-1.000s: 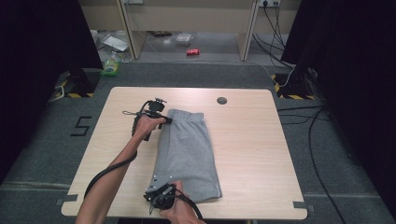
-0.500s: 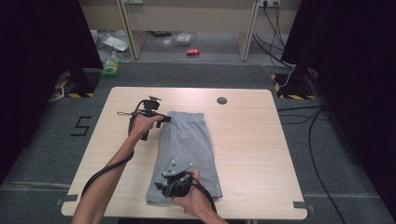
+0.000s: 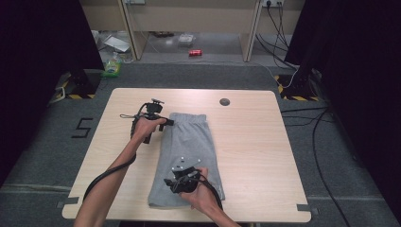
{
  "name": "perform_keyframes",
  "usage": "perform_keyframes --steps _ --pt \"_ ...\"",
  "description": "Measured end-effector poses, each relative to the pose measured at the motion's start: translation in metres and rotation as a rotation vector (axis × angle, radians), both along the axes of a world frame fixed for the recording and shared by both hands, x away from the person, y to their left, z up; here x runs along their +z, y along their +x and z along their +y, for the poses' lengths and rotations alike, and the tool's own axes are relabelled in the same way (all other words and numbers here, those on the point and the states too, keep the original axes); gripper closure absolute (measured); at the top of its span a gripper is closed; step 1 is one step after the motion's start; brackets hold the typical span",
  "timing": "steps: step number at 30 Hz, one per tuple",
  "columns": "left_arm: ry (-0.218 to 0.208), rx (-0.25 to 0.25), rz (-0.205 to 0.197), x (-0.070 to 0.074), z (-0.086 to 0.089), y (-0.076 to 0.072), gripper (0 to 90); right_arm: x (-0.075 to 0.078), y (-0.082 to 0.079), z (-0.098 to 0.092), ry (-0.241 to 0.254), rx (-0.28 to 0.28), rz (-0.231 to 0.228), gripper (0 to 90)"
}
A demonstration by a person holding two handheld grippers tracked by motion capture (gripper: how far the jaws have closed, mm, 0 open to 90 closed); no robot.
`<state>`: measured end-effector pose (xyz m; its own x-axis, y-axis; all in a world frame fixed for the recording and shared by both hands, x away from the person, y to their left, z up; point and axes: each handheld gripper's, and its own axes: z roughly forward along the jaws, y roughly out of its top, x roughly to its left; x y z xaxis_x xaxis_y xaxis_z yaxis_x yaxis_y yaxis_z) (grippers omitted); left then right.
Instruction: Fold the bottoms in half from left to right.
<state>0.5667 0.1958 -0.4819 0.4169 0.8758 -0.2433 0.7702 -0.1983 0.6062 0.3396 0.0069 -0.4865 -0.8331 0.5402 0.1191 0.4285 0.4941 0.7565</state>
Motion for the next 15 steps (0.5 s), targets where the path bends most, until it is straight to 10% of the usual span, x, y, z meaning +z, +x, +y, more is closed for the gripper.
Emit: perform_keyframes --steps 15 --pt "-0.004 0.011 -0.002 -0.003 -0.001 0.0 49.1 0.022 0.07 -0.043 0.034 -0.198 -0.052 50.0"
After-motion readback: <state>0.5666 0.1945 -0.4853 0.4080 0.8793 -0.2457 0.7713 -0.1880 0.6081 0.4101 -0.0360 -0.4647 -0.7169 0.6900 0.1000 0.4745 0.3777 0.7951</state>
